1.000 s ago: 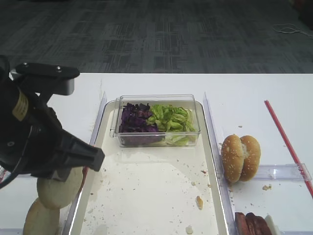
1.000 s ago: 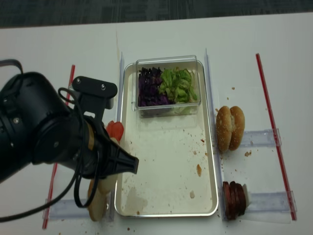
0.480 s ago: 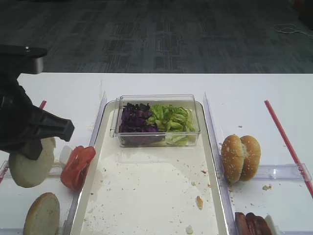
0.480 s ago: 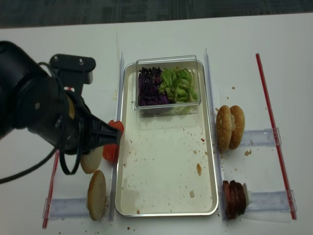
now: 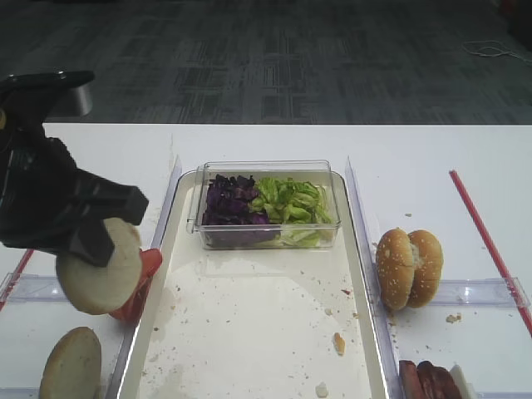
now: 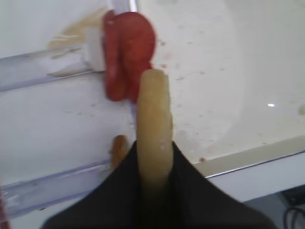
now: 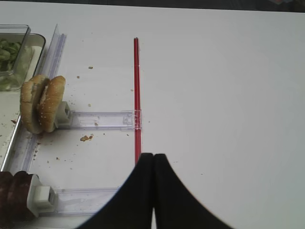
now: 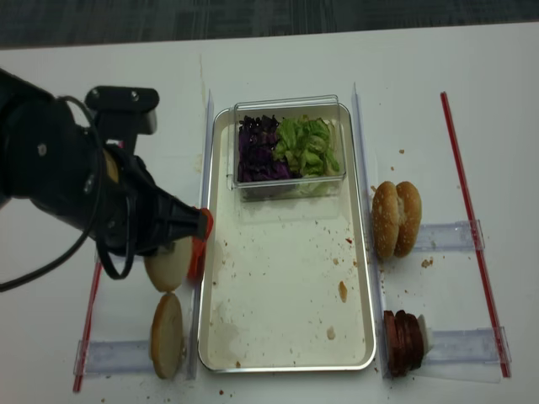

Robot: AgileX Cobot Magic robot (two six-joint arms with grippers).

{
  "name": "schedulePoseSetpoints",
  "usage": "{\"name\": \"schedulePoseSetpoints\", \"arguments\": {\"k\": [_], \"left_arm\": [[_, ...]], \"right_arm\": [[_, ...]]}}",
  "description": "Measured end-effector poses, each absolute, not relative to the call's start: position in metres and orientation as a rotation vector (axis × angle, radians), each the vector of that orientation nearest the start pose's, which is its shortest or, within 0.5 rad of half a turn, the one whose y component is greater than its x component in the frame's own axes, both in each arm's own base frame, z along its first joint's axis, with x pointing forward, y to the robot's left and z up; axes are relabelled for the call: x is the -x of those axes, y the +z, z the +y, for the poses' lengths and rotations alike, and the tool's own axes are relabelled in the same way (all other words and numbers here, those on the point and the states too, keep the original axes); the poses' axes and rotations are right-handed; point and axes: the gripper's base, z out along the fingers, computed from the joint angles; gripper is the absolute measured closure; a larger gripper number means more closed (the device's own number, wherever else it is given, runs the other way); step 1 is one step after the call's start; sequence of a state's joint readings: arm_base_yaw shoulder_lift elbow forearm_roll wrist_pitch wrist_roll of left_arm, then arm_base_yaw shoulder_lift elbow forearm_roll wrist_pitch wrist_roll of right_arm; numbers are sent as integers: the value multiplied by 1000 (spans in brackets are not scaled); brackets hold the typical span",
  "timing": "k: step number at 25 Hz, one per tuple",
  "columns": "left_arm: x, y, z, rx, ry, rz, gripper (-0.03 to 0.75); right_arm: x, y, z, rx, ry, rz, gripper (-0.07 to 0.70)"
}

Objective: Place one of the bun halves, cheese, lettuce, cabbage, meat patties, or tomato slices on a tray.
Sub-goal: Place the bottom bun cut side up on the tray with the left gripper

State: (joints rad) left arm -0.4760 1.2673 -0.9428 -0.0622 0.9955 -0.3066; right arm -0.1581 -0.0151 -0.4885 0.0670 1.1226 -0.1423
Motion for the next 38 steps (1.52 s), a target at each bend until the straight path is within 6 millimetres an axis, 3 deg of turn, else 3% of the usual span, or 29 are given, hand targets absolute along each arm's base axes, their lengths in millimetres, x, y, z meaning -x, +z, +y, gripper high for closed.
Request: {"name": "schedulePoseSetpoints", "arguments": {"k": [15, 20, 38], "left_arm": [[-200, 304, -155, -294, -1021, 2600, 637], [-202, 309, -161, -299, -1127, 2527, 638], [-249, 216, -185, -261, -1050, 2805, 639]], "right_arm": [[8, 269, 7, -11, -100, 2102, 330], [8, 269, 7, -11, -100, 2102, 330], [8, 269, 7, -11, -100, 2102, 330]]}}
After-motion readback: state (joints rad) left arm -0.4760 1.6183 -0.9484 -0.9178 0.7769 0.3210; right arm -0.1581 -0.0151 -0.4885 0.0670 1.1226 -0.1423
